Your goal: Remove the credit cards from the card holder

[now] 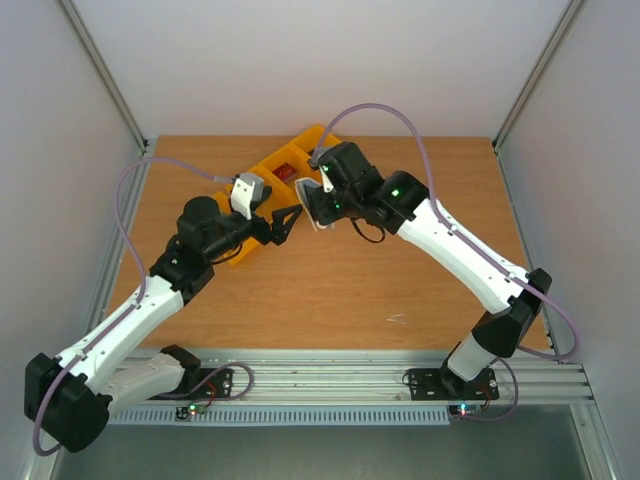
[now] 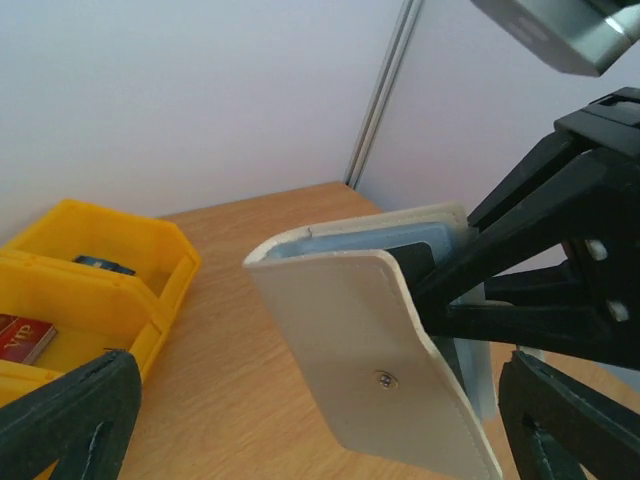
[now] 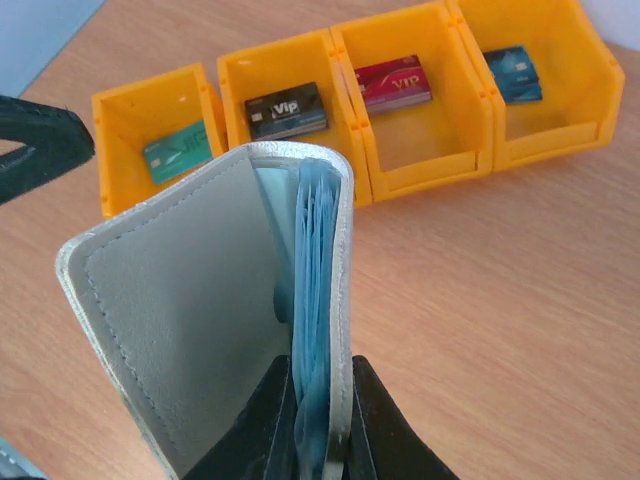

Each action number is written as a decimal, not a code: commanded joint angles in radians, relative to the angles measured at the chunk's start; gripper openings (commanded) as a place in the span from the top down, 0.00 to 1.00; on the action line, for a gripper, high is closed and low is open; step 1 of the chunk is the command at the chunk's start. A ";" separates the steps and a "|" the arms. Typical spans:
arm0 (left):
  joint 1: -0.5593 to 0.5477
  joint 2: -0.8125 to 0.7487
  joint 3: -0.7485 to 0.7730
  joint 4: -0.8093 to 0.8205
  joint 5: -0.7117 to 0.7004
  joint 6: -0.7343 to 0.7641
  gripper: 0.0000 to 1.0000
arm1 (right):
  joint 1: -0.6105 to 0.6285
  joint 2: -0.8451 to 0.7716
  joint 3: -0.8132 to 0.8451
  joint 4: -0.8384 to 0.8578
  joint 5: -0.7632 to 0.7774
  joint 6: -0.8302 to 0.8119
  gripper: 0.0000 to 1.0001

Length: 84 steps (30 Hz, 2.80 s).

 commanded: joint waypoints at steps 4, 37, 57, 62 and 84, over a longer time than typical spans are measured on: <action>-0.011 0.010 -0.001 0.005 -0.148 -0.049 0.01 | 0.083 0.057 0.120 0.010 0.107 -0.026 0.99; 0.163 -0.065 -0.039 0.226 0.563 -0.235 0.19 | -0.164 -0.128 -0.015 0.164 -0.915 -0.138 0.99; 0.162 -0.117 -0.021 0.271 0.614 -0.266 1.00 | -0.230 -0.133 -0.153 0.259 -1.086 -0.161 0.75; 0.164 -0.116 -0.029 0.204 0.503 -0.262 0.92 | -0.249 -0.153 -0.170 0.290 -1.105 -0.145 0.99; 0.092 -0.034 -0.017 0.073 0.472 -0.080 0.68 | -0.033 0.104 0.145 -0.107 -0.199 -0.112 0.99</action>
